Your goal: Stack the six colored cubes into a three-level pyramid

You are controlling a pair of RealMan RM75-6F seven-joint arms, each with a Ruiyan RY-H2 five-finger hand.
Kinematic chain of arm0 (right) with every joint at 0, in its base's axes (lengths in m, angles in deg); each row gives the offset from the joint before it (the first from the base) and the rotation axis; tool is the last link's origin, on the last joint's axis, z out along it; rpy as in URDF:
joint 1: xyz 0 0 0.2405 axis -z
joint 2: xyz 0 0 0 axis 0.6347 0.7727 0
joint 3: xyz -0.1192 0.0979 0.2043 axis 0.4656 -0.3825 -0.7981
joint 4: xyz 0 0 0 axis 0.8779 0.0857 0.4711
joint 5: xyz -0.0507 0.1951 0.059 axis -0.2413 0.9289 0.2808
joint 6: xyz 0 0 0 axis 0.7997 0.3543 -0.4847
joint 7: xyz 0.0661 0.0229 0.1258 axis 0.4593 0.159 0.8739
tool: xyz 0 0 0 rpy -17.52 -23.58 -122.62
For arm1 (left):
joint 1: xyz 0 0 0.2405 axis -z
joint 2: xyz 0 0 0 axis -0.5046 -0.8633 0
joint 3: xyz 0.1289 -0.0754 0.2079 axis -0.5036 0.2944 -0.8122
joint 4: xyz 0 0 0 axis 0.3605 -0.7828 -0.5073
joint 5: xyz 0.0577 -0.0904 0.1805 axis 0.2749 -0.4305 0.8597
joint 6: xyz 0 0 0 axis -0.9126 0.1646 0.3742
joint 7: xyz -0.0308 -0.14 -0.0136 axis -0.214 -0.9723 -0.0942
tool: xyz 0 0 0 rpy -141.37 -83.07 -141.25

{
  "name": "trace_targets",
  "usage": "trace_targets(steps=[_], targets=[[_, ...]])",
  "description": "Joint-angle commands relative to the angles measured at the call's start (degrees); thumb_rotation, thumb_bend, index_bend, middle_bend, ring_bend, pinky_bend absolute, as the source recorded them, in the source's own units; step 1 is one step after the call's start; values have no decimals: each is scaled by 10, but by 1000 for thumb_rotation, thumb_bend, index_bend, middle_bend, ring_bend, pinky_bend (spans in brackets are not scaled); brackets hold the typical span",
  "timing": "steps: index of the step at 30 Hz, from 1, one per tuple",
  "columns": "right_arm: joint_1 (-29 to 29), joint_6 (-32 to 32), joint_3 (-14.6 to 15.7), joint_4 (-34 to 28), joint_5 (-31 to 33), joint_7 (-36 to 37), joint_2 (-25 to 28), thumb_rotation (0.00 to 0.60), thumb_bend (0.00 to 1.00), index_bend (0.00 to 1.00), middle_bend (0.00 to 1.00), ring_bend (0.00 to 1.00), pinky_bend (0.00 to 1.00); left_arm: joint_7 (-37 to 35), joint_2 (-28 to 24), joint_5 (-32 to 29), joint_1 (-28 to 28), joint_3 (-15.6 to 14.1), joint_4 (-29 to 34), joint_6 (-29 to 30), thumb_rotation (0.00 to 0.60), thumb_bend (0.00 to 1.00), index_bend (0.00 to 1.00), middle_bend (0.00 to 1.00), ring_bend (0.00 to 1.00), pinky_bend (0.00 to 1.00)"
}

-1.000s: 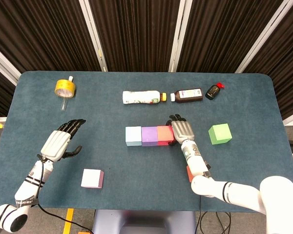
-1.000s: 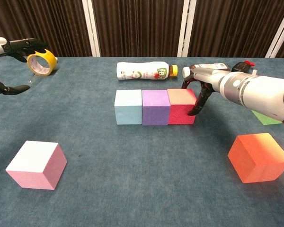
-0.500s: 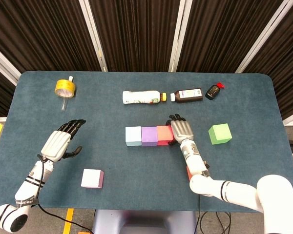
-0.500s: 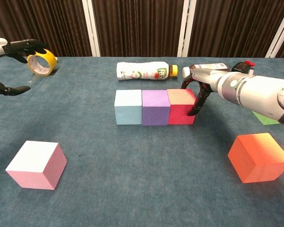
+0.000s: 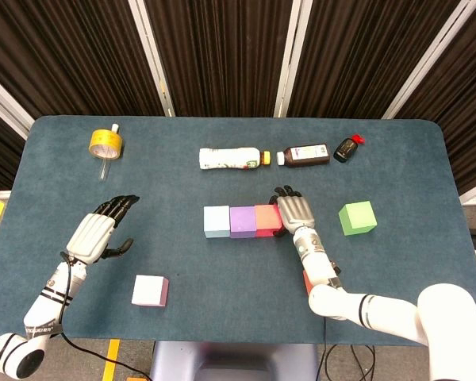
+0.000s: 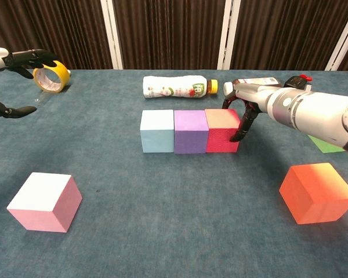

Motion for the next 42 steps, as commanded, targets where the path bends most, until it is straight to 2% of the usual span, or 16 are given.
trace_targets(steps=[1, 42], targets=[[-1, 0, 0, -1, 2, -1, 1, 600, 261, 532, 215, 111, 264, 0, 0, 0, 0, 0, 0, 0, 600, 366, 22, 61, 71, 176], [-14, 4, 4, -10, 17, -7, 0, 600, 261, 514, 215, 112, 263, -11, 3, 1, -5, 5, -8, -5, 600, 367, 15, 51, 71, 176]])
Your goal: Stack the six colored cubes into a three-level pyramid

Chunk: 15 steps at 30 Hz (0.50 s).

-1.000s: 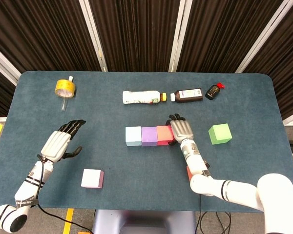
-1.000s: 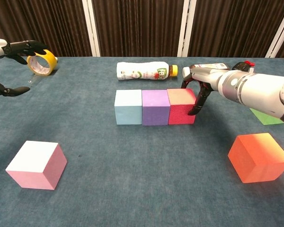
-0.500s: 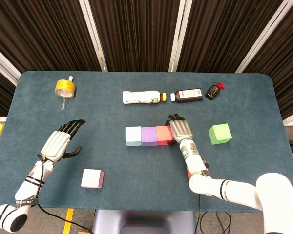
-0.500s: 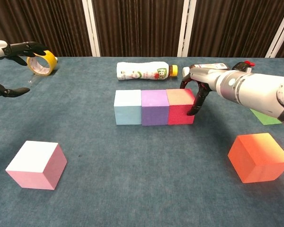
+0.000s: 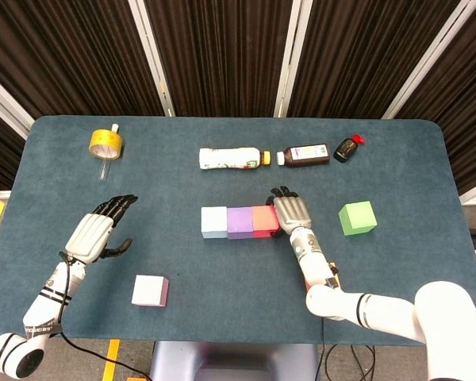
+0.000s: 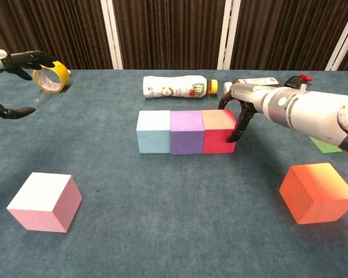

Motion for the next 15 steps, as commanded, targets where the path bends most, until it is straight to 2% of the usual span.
trace_targets(steps=[1, 9, 15], targets=[[-1, -2, 1, -4, 4, -2, 1, 600, 261, 504, 215, 112, 262, 0, 0, 0, 0, 0, 0, -1, 600, 367, 15, 51, 71, 175], [0, -2, 7, -24, 14, -9, 15, 600, 262, 305, 213, 112, 243, 2, 0, 0, 2, 1, 2, -4, 600, 368, 7, 47, 68, 174], [1, 1, 10, -34, 20, -11, 23, 600, 261, 303, 212, 112, 243, 5, 1, -1, 2, 1, 4, -6, 600, 366, 5, 42, 66, 174]])
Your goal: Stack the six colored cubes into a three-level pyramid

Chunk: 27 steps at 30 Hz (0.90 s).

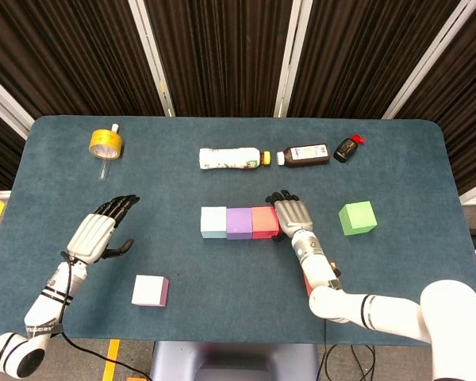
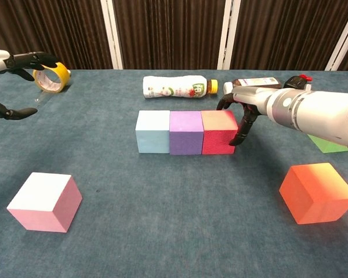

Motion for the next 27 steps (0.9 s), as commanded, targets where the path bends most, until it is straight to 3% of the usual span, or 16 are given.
trace_targets(steps=[1, 11, 27], targets=[[0, 1, 1, -1, 3, -1, 2, 600, 261, 322, 213, 112, 243, 1, 0, 0, 0, 0, 1, 0, 600, 366, 4, 42, 65, 174], [-2, 7, 1, 2, 9, 0, 0, 600, 261, 443, 213, 112, 243, 3, -1, -1, -1, 0, 3, 0, 600, 366, 5, 35, 55, 173], [-8, 11, -4, 13, 14, -1, -16, 600, 261, 454, 214, 112, 243, -3, 0, -2, -1, 0, -2, -4, 600, 367, 0, 31, 54, 173]])
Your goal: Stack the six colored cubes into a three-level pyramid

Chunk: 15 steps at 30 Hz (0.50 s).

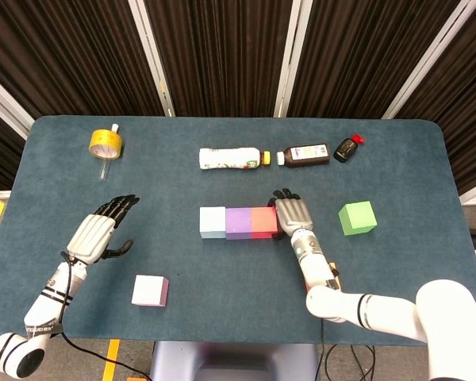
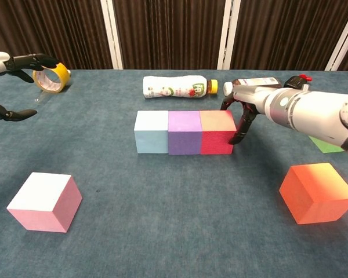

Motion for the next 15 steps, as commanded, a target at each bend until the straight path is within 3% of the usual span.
trace_targets(steps=[1, 5, 15], targets=[[-2, -1, -1, 1, 2, -1, -2, 600, 261, 454, 214, 112, 243, -1, 0, 0, 0, 0, -1, -1, 600, 366, 0, 31, 54, 173], [-4, -2, -1, -2, 3, -4, -3, 600, 261, 436, 214, 112, 243, -4, -1, -1, 0, 0, -2, -3, 600, 366, 0, 31, 54, 173], [0, -1, 5, -29, 7, -8, 16, 600, 261, 191, 211, 100, 232, -6, -4, 2, 20, 4, 0, -30, 600, 367, 0, 31, 52, 161]])
